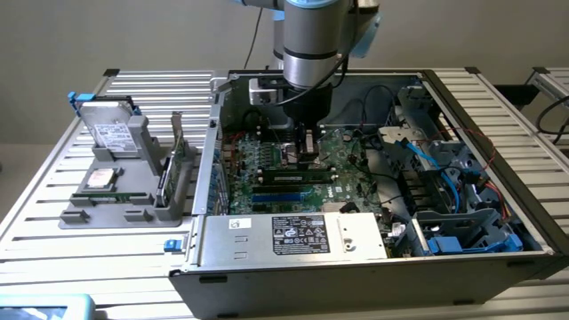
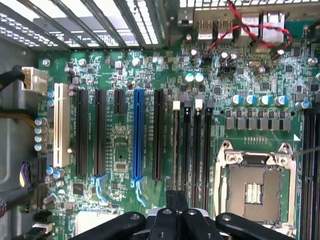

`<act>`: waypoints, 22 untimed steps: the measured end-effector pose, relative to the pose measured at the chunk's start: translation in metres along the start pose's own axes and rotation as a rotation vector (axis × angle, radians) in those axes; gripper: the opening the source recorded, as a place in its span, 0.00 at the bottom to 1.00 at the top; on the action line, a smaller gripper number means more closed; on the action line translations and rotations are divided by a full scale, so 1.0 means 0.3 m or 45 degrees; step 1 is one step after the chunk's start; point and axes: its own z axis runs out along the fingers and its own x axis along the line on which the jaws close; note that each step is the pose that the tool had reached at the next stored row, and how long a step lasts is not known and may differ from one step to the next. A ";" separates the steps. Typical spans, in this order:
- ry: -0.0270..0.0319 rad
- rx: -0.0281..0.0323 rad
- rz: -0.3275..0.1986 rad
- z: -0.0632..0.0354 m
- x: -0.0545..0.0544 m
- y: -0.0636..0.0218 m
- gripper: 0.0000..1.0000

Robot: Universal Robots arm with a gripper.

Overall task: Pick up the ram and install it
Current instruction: 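Press down the ram until it locks into place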

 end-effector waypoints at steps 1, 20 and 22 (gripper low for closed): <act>-0.0003 0.0012 0.000 0.001 0.000 0.009 0.11; -0.0048 0.0119 0.001 0.024 -0.006 0.051 0.11; -0.0048 0.0128 0.001 0.026 -0.006 0.051 0.11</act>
